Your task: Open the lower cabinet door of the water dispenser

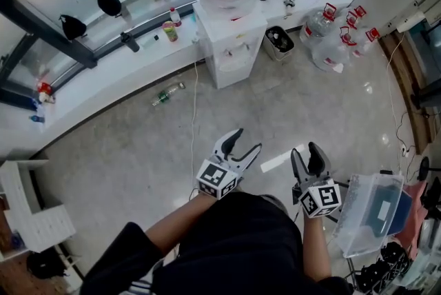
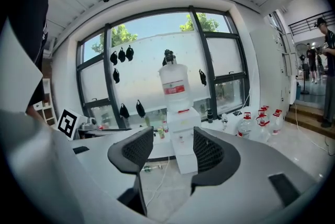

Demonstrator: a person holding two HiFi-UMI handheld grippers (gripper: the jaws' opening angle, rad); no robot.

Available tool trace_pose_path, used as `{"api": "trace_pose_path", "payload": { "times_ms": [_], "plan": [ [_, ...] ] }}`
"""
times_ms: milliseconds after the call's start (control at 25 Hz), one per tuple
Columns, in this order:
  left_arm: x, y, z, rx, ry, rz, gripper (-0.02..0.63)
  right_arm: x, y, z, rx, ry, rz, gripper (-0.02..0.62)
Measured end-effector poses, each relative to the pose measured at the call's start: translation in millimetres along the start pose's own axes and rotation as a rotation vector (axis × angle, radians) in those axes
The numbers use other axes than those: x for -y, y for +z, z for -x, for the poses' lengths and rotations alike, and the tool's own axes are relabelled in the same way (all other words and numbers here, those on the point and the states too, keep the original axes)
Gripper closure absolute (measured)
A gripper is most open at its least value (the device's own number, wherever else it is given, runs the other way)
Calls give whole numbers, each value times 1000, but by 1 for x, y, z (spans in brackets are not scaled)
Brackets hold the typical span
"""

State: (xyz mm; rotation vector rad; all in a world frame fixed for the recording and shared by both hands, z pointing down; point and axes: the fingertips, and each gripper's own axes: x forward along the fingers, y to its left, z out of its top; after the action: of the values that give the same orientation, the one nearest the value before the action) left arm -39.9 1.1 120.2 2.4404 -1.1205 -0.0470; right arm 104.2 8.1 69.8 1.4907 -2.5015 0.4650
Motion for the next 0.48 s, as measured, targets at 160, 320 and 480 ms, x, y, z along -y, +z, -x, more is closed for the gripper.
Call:
{"api": "trace_pose_path", "payload": {
  "times_ms": [160, 320, 480],
  "plan": [
    [-11, 8, -10, 14, 24, 6, 339, 8, -2, -11, -28, 9, -15, 388],
    [-21, 15, -12, 18, 46, -2, 339, 11, -6, -24, -58, 32, -15, 388],
    [-26, 22, -14, 41, 85, 12, 339, 16, -2, -43, -70, 78, -11, 388]
  ]
}}
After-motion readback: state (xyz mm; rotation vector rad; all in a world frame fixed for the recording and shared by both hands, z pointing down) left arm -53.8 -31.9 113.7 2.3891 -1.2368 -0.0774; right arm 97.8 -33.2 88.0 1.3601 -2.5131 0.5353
